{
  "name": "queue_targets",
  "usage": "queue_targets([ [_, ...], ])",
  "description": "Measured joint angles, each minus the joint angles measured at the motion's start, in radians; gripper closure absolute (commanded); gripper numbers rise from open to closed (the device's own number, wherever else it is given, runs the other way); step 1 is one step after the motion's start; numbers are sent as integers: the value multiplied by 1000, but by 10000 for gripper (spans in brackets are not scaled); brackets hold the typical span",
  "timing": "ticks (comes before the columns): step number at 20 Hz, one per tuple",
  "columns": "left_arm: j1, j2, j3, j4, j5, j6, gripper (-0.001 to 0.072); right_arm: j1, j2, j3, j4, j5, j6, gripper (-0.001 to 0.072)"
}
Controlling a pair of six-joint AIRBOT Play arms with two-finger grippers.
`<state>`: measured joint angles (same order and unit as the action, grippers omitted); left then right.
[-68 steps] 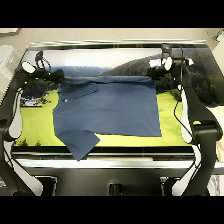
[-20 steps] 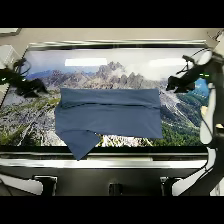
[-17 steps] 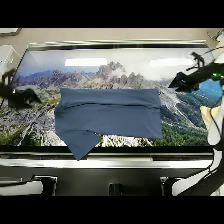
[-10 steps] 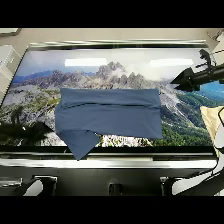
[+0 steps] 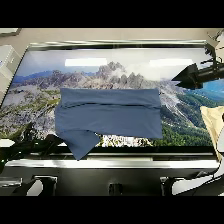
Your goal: Fold the clothes and pants, and hang the long-sleeved shirts on hangers.
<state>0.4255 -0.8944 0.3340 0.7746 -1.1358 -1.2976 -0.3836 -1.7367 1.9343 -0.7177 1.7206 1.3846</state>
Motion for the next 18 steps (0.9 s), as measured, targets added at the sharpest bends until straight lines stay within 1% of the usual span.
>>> queue_targets([
  [3, -27, -10, -10, -24, 51, 16, 174, 0, 6, 0, 2, 0, 3, 229],
  [10, -181, -97, -14, -67, 146, 18, 174, 0, 9, 0, 4, -3, 11, 231],
  [11, -196, -108, -14, -70, 156, 13, 199, 0, 9, 0, 4, -3, 11, 231],
  [12, -211, -121, -14, -79, 170, 11, 267, 0, 9, 0, 4, -3, 11, 232],
  [13, -224, -133, -14, -83, 185, 11, 410, 0, 9, 0, 3, -3, 11, 266],
  [14, -236, -143, -14, -81, 206, 8, 628, 0, 9, 0, 3, -3, 11, 328],
  [15, -245, -150, -16, -74, 225, 8, 690, 0, 9, 0, 3, -3, 11, 344],
  [18, -261, -159, -15, -85, 235, 7, 690, 0, 9, 0, -16, -9, 0, 342],
])
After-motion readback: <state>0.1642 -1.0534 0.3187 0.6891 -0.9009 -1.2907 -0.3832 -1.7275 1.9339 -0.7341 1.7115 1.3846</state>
